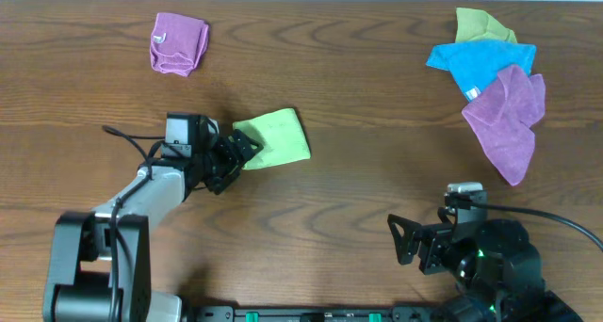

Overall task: Fold the cloth
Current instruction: 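Grasp the folded green cloth with the left gripper, then carry the green cloth to the far left onto the pink cloth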

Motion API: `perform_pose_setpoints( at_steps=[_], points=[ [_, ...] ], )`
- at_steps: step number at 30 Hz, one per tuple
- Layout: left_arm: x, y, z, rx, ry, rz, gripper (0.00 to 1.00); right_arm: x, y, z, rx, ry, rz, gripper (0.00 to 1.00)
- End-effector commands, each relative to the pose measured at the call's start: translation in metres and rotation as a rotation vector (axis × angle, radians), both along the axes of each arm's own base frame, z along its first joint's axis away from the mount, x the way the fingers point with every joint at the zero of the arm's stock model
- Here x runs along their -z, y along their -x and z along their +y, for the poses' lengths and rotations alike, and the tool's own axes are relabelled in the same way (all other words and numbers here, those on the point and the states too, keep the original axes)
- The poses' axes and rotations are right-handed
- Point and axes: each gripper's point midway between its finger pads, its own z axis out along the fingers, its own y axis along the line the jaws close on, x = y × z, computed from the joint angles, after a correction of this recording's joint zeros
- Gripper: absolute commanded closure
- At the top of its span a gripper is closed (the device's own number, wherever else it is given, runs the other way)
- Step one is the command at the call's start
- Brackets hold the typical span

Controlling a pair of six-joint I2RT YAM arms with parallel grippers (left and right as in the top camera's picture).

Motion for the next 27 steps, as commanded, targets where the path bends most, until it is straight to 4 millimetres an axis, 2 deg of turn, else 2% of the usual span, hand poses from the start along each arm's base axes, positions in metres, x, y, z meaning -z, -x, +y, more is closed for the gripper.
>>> perform_pose_setpoints(
  at_steps=[1, 7, 9, 12, 13, 14, 17, 18, 22, 25, 27],
  points=[
    [0.021, 0.004, 0.001, -0.02, -0.016, 0.062, 0.05, 0.003, 0.0, -0.002, 0.017, -0.003, 0.01, 0.01],
    [0.034, -0.003, -0.007, -0.015, 0.001, 0.052, 0.05, 0.003, 0.0, -0.002, 0.017, -0.003, 0.01, 0.01],
    [0.038, -0.007, -0.011, -0.011, 0.006, 0.041, 0.01, 0.003, 0.0, -0.002, 0.017, -0.003, 0.01, 0.01],
    [0.049, -0.005, -0.021, 0.017, -0.001, 0.044, 0.22, 0.003, 0.0, -0.002, 0.017, -0.003, 0.01, 0.01],
    [0.055, -0.003, -0.023, 0.024, -0.007, 0.052, 0.34, 0.003, 0.0, -0.002, 0.017, -0.003, 0.01, 0.01],
    [0.058, -0.002, -0.025, 0.029, -0.008, 0.057, 0.52, 0.003, 0.0, -0.002, 0.017, -0.003, 0.01, 0.01],
    [0.069, 0.0, -0.03, 0.046, -0.002, 0.066, 0.79, 0.003, 0.0, -0.002, 0.017, -0.003, 0.01, 0.01],
    [0.07, -0.001, -0.032, 0.052, 0.009, 0.063, 0.92, 0.003, 0.0, -0.002, 0.017, -0.003, 0.01, 0.01],
    [0.057, -0.011, -0.04, 0.075, 0.057, -0.003, 0.94, 0.003, 0.0, -0.002, 0.017, -0.003, 0.01, 0.01],
    [0.033, -0.027, -0.043, 0.07, 0.07, -0.07, 0.94, 0.003, 0.0, -0.002, 0.017, -0.003, 0.01, 0.01],
    [0.008, -0.044, -0.042, 0.045, 0.064, -0.133, 0.94, 0.003, 0.0, -0.002, 0.017, -0.003, 0.01, 0.01]
  ],
)
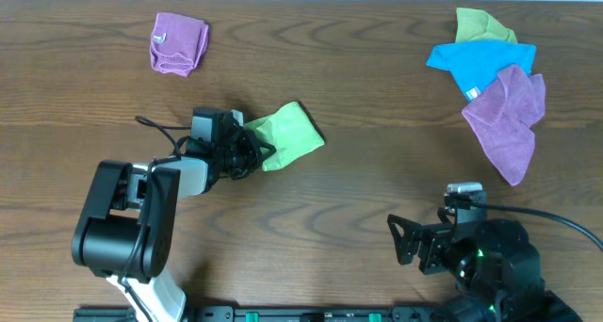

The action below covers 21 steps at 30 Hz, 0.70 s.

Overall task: Fold the cloth
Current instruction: 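Carry the green cloth to the far left onto the pink cloth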

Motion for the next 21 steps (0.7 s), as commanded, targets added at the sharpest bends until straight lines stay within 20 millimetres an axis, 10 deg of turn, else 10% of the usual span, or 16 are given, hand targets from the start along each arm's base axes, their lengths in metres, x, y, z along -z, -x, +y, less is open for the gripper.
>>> perform_pose_setpoints(
  at_steps=[1, 14, 21],
  points=[
    [-0.033, -0.026, 0.007, -0.078, -0.043, -0.083, 0.94, 0.002, 0.0, -0.002, 0.017, -0.004, 0.008, 0.01],
    [-0.21, -0.146, 0.113, -0.544, -0.572, -0.328, 0.94, 0.002, 0.0, -0.002, 0.017, -0.004, 0.008, 0.01],
    [-0.211, -0.194, 0.153, -0.639, -0.584, -0.333, 0.94, 0.002, 0.0, -0.002, 0.017, -0.004, 0.008, 0.01]
  ],
)
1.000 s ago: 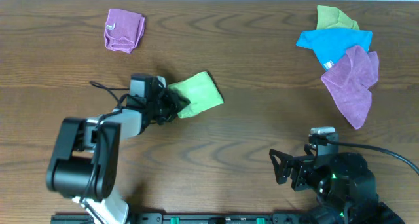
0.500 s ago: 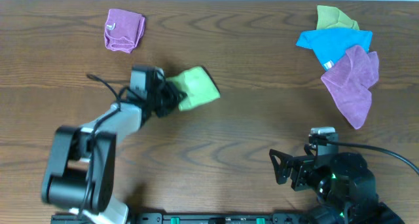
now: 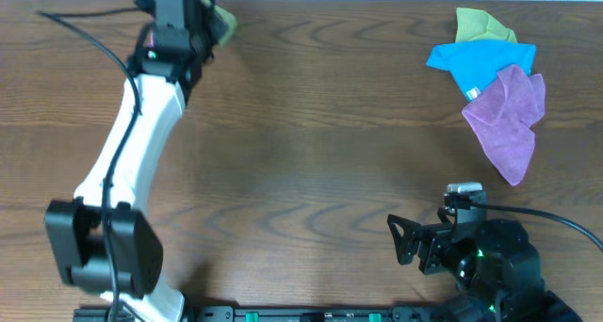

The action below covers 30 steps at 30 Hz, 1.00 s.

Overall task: Fold the cloth
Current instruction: 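Carry the green cloth to the far left onto the pink cloth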

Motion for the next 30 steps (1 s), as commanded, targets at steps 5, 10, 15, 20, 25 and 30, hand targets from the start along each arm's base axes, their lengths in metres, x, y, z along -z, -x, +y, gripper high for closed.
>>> perform_pose_setpoints(
  at_steps=[5, 10, 15, 20, 25, 30],
  points=[
    [0.033, -0.05, 0.053, -0.084, -0.043, 0.005, 0.94, 0.002, 0.0, -0.002, 0.016, -0.004, 0.008, 0.01],
    [0.047, -0.075, 0.061, -0.076, -0.014, -0.04, 0.94, 0.002, 0.0, -0.002, 0.016, -0.003, 0.008, 0.01],
    [0.057, -0.085, 0.06, -0.065, -0.004, -0.054, 0.94, 0.002, 0.0, -0.002, 0.017, -0.004, 0.008, 0.01],
    [0.069, -0.089, 0.062, -0.07, -0.008, -0.044, 0.94, 0.002, 0.0, -0.002, 0.016, -0.003, 0.008, 0.01],
    [0.086, -0.094, 0.063, -0.073, -0.013, -0.036, 0.94, 0.002, 0.0, -0.002, 0.016, -0.003, 0.008, 0.01],
    [0.106, -0.095, 0.065, -0.081, -0.019, -0.003, 0.94, 0.002, 0.0, -0.002, 0.016, -0.003, 0.008, 0.01]
  ],
)
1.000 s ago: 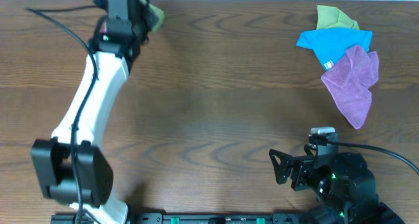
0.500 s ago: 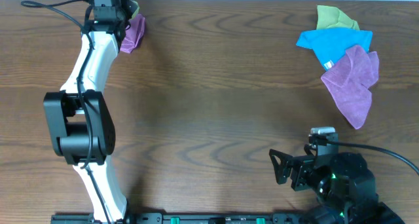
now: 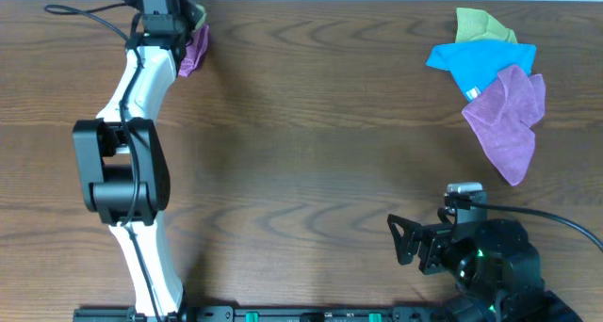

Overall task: Fold the cloth
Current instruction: 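Carry the green cloth to the far left onto the pink cloth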

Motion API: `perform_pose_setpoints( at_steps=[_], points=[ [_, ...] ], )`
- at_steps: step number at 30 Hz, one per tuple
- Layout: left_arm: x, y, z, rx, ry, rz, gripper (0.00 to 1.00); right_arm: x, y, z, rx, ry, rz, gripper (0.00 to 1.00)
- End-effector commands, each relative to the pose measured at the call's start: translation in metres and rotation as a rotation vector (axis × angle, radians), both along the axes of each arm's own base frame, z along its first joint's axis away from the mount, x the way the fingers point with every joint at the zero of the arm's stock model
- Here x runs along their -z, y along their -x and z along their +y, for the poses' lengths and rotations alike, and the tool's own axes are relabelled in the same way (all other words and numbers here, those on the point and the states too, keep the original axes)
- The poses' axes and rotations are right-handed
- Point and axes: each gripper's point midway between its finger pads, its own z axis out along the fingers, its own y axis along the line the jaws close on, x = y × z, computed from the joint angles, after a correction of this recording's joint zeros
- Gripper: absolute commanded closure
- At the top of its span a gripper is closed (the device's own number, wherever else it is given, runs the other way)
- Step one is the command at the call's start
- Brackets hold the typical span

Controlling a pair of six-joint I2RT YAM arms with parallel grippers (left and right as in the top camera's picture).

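Observation:
My left arm reaches to the table's far left corner, where its gripper (image 3: 179, 16) lies mostly hidden under the wrist. A sliver of the folded green cloth (image 3: 197, 15) sticks out beside it, held in the shut gripper. Just below, the folded purple cloth (image 3: 194, 55) shows partly from under the arm. My right gripper (image 3: 403, 242) rests open near the front right edge, with nothing between its fingers.
A pile of unfolded cloths lies at the back right: an olive-green one (image 3: 482, 25), a blue one (image 3: 478, 62) and a purple one (image 3: 509, 115) on the wooden table (image 3: 311, 143). The left arm's long white link crosses the left side.
My left gripper has shifted slightly left at the far left corner, taking the green cloth with it. The folded purple cloth shows again beneath the arm. My right arm has not moved.
The folded green cloth lay mid-table with my left gripper at its left edge. Then the cloth was skewed and lifted at that edge. A second ago it was carried at the far left corner, and now it sits by the folded purple cloth.

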Motion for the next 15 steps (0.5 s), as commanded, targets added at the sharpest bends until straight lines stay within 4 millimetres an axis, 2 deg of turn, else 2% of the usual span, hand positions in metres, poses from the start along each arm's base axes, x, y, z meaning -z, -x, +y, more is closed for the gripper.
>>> perform_pose_setpoints(
  at_steps=[1, 6, 15],
  points=[
    [0.008, -0.005, 0.006, -0.005, -0.027, 0.009, 0.94, 0.002, 0.0, -0.002, 0.017, -0.003, 0.008, 0.01],
    [0.031, -0.001, 0.008, -0.007, -0.026, 0.067, 0.94, 0.002, 0.0, -0.002, 0.017, -0.003, 0.008, 0.01],
    [0.054, 0.023, 0.019, -0.006, -0.116, 0.209, 0.94, 0.002, 0.0, -0.002, 0.017, -0.003, 0.008, 0.01]
  ],
)
